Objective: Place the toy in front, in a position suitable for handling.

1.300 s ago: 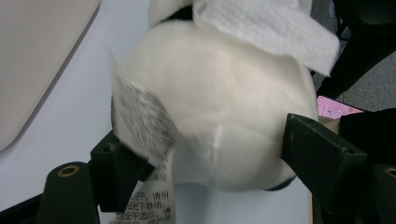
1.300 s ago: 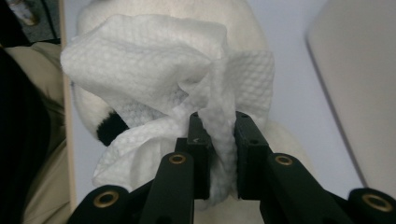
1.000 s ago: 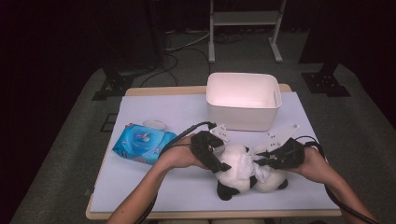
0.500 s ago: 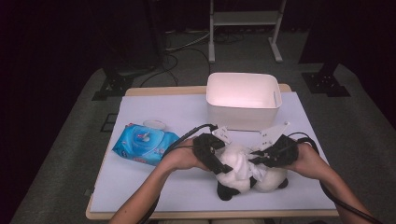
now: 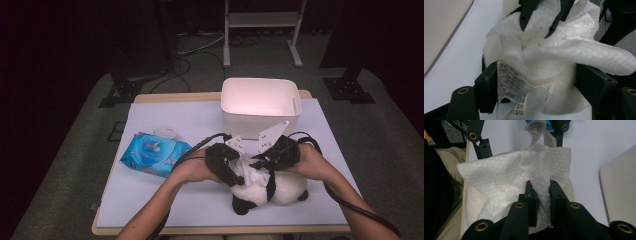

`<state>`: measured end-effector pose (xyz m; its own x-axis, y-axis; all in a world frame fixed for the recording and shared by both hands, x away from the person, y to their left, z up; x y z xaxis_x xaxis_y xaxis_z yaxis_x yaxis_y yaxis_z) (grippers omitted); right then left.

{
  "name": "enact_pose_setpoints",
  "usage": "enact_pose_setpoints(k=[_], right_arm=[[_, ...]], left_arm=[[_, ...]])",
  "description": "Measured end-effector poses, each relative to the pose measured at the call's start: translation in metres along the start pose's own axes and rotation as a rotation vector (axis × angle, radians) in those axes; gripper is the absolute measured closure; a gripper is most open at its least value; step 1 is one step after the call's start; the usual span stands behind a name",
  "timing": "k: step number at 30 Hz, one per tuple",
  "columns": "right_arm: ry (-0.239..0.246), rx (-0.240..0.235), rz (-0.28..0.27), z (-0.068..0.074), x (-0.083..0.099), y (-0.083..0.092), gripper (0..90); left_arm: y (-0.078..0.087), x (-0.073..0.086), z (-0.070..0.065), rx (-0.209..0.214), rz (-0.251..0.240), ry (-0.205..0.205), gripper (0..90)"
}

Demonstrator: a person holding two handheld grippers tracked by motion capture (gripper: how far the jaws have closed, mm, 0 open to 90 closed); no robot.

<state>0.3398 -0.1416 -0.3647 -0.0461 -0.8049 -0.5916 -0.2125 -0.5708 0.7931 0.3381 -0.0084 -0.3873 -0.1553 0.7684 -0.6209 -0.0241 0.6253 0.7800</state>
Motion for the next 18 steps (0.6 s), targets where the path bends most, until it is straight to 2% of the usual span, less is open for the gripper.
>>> enact_pose_setpoints(k=[4, 8, 13, 16, 18], right_arm=[[-0.015, 0.008, -0.004, -0.003, 0.007, 0.004, 78.9], [-0.039, 0.027, 0.026, -0.007, 0.021, 0.009, 78.9], [-0.094, 0.067, 0.076, -0.019, 0.042, 0.017, 78.8], [-0.125, 0.078, 0.075, -0.026, 0.053, 0.024, 78.8], [-0.148, 0.069, 0.062, -0.027, 0.059, 0.026, 78.9]], left_arm=[[0.0, 0.001, 0.001, 0.001, -0.005, 0.003, 24.8], [0.0, 0.001, 0.001, 0.002, -0.002, 0.001, 24.8], [0.0, 0.001, 0.003, 0.004, -0.007, 0.0, 24.8], [0.0, 0.001, 0.005, 0.008, -0.011, 0.01, 24.7], [0.0, 0.0, 0.007, 0.006, -0.014, 0.009, 24.6]])
Point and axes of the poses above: each handheld gripper's, and its own axes: y roughly backward along the jaws, x roughly out of its underside, z roughly to its left, the point moved 5 cm from there along -y, roughly forward along the jaws, and after that the axes turned 2 degrees about x, right-handed, at the moved point
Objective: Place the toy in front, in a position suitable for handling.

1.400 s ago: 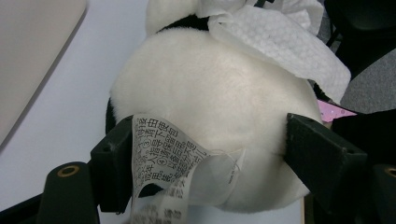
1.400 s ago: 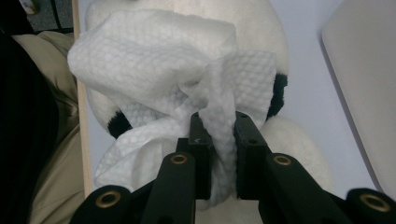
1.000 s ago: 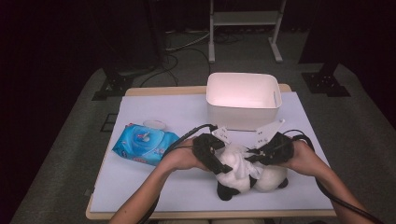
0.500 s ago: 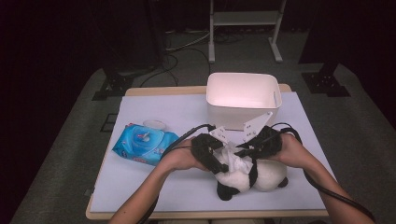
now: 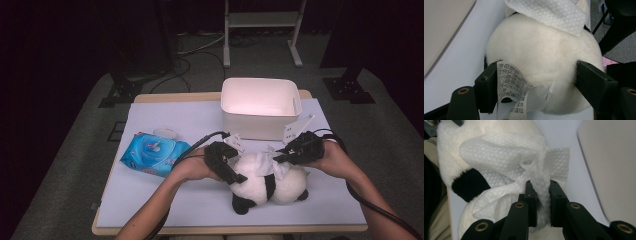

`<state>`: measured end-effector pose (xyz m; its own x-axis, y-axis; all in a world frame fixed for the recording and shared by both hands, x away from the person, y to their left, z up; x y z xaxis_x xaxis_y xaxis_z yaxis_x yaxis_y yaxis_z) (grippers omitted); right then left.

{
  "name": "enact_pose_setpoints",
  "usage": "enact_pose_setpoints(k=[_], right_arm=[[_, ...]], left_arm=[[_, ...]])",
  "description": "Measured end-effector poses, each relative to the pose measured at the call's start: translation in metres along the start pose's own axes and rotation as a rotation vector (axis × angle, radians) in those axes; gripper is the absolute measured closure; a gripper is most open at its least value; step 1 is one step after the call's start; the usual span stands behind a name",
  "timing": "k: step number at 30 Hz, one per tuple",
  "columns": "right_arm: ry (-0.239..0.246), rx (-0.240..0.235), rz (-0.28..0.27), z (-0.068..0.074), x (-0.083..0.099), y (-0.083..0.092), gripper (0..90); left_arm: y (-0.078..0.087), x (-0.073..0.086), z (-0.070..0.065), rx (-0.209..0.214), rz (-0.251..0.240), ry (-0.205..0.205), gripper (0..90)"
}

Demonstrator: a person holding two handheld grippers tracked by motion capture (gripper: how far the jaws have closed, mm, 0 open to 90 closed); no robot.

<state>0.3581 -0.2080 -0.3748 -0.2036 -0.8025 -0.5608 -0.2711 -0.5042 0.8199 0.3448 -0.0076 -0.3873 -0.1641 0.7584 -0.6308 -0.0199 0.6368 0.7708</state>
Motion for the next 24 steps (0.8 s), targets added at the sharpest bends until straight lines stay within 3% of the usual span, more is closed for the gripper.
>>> enact_pose_setpoints(k=[4, 12, 24], right_arm=[[-0.015, -0.018, -0.009, 0.003, 0.005, -0.004, 79.2], [-0.005, 0.002, -0.021, 0.014, 0.008, -0.004, 79.8], [0.033, 0.034, -0.044, 0.039, 0.015, 0.006, 79.8]], left_arm=[[0.0, -0.003, 0.002, -0.005, 0.015, -0.005, 24.5], [-0.002, -0.002, 0.006, 0.001, 0.017, 0.018, 21.3], [-0.003, -0.02, -0.017, 0.016, 0.047, -0.063, 21.8]])
Point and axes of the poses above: each handheld gripper's, and its own axes: y roughly backward along the jaws, x roughly out of its underside, z roughly to its left, the point moved 5 cm from there along -y, roughly forward along the jaws, and after that the axes turned 2 degrees about x, right-handed, at the moved point
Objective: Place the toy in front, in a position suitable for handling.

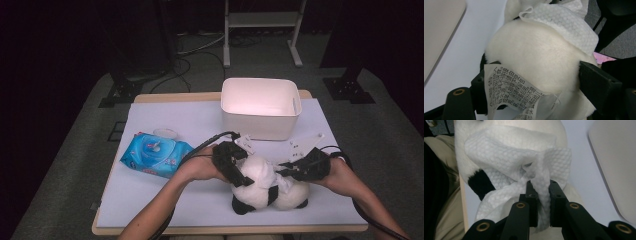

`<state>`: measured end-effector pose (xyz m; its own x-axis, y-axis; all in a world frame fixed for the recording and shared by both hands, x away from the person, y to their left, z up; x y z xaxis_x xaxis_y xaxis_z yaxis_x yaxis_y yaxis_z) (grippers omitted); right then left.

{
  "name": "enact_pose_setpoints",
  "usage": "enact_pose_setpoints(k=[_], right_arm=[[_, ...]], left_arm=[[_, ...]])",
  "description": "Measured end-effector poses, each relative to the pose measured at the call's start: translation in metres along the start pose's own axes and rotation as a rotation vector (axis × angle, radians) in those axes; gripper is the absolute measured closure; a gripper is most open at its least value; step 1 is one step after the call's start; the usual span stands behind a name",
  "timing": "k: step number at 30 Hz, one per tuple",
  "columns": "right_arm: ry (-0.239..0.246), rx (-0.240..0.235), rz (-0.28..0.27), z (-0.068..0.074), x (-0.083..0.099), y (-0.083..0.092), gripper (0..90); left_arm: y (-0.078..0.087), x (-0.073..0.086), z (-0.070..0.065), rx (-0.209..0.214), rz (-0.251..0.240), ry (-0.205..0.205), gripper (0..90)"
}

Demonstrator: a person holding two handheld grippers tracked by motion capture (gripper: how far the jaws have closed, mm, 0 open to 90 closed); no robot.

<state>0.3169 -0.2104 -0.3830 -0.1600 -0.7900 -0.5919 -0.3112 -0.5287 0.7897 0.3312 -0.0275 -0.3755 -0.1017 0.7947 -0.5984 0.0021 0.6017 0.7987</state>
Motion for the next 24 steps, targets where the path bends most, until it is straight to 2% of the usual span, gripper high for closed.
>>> enact_pose_setpoints(k=[5, 7, 13, 16, 20, 24], right_arm=[[0.011, -0.019, 0.002, 0.005, -0.01, -0.001, 75.5], [0.012, -0.011, 0.001, 0.005, -0.015, -0.002, 68.3], [0.015, -0.036, -0.021, 0.004, -0.026, -0.004, 59.2], [0.026, -0.063, -0.034, 0.005, -0.032, -0.005, 56.3], [0.042, -0.086, -0.038, 0.005, -0.04, -0.009, 56.4], [0.053, -0.108, -0.053, 0.007, -0.045, -0.014, 69.0]], left_arm=[[-0.002, 0.001, 0.0, -0.009, 0.001, -0.005, 22.9], [-0.001, 0.002, 0.0, -0.01, -0.002, 0.001, 22.8], [-0.001, 0.003, 0.0, -0.006, -0.018, -0.003, 22.9], [-0.002, 0.003, -0.001, -0.004, -0.02, -0.008, 22.9], [-0.002, 0.003, -0.001, -0.005, -0.016, -0.007, 22.8], [-0.003, 0.006, 0.001, -0.011, -0.008, 0.003, 22.8]])
Point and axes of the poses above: each handheld gripper's, and its own axes: y roughly backward along the jaws, x roughly out of its underside, z roughly to its left, the point moved 5 cm from there along -y, roughly forward along the jaws, and after that the axes turned 2 degrees about x, right-handed, at the moved point
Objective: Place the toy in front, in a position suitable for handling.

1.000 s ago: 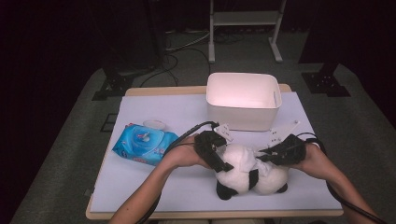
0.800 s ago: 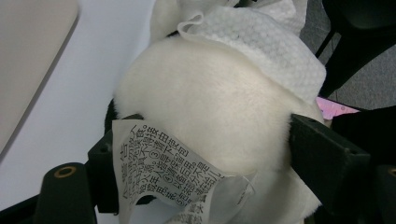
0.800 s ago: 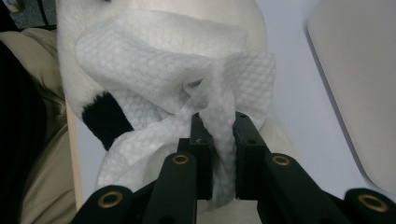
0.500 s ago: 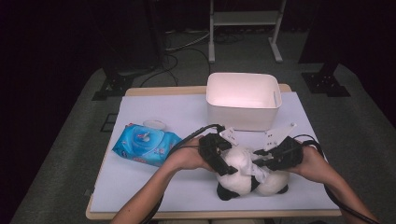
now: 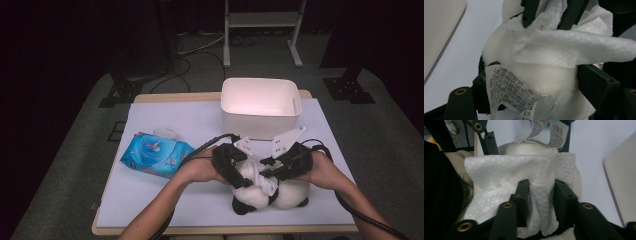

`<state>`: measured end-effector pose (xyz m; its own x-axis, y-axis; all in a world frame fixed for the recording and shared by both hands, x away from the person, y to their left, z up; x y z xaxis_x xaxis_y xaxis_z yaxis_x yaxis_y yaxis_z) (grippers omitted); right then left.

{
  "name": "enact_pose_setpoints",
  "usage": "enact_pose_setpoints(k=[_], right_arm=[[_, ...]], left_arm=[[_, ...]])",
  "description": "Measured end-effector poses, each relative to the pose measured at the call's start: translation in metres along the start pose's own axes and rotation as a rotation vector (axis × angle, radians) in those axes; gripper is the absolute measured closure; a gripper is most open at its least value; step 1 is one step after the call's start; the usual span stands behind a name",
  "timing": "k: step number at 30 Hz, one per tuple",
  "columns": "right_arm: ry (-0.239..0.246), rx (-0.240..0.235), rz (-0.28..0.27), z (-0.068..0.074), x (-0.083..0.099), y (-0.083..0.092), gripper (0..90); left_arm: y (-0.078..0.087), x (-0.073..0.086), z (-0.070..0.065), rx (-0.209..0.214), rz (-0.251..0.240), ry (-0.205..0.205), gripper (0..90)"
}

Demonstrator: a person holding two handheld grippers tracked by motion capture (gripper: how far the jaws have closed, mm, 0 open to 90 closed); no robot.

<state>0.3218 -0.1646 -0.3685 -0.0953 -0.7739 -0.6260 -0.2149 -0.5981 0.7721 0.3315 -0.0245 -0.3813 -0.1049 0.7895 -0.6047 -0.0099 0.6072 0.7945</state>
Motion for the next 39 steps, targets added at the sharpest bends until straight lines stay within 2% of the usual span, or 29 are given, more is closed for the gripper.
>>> enact_pose_setpoints(k=[3, 6, 11, 15, 18, 23, 26, 28, 34, 35, 39], right_arm=[[0.01, -0.003, -0.002, 0.0, 0.0, -0.001, 78.1], [0.004, -0.013, -0.002, -0.003, 0.002, 0.002, 79.4], [-0.013, 0.014, 0.043, -0.012, 0.014, 0.008, 79.5], [-0.064, 0.011, 0.043, -0.021, 0.023, 0.01, 79.5], [-0.063, 0.01, 0.037, -0.024, 0.017, 0.007, 79.4], [-0.037, -0.004, 0.01, -0.027, -0.004, -0.001, 79.4], [-0.014, 0.003, 0.035, -0.029, -0.01, -0.006, 79.4], [-0.018, 0.0, 0.036, -0.03, -0.01, -0.006, 79.4], [-0.049, 0.028, 0.092, -0.033, 0.011, 0.002, 79.3], [-0.068, 0.038, 0.106, -0.034, 0.023, 0.006, 79.4], [-0.11, 0.06, 0.091, -0.036, 0.041, 0.022, 79.3]], left_arm=[[0.0, 0.003, 0.001, 0.004, -0.014, 0.013, 22.9], [0.001, 0.005, 0.002, 0.002, -0.017, 0.016, 23.0], [0.001, 0.006, 0.002, 0.001, -0.026, 0.015, 23.2], [0.001, 0.004, 0.001, 0.001, -0.031, 0.003, 23.5], [0.001, 0.002, 0.0, 0.0, -0.023, -0.01, 23.5], [0.001, 0.0, -0.001, -0.002, -0.017, -0.022, 23.5], [0.003, 0.002, 0.002, -0.007, -0.016, -0.019, 24.3], [0.003, 0.003, 0.002, 0.0, -0.017, -0.018, 24.4], [0.002, 0.005, 0.005, 0.003, -0.023, 0.004, 24.3], [0.003, 0.006, 0.006, 0.007, -0.023, 0.011, 24.3], [0.003, 0.006, 0.008, 0.013, -0.018, 0.019, 24.3]])
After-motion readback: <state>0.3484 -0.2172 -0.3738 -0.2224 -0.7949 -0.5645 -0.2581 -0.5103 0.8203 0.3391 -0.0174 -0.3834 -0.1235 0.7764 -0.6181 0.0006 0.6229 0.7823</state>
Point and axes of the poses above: each handheld gripper's, and its own axes: y roughly backward along the jaws, x roughly out of its underside, z roughly to its left, the point moved 5 cm from there along -y, roughly forward along the jaws, and after that the axes turned 2 degrees about x, right-handed, at the moved point
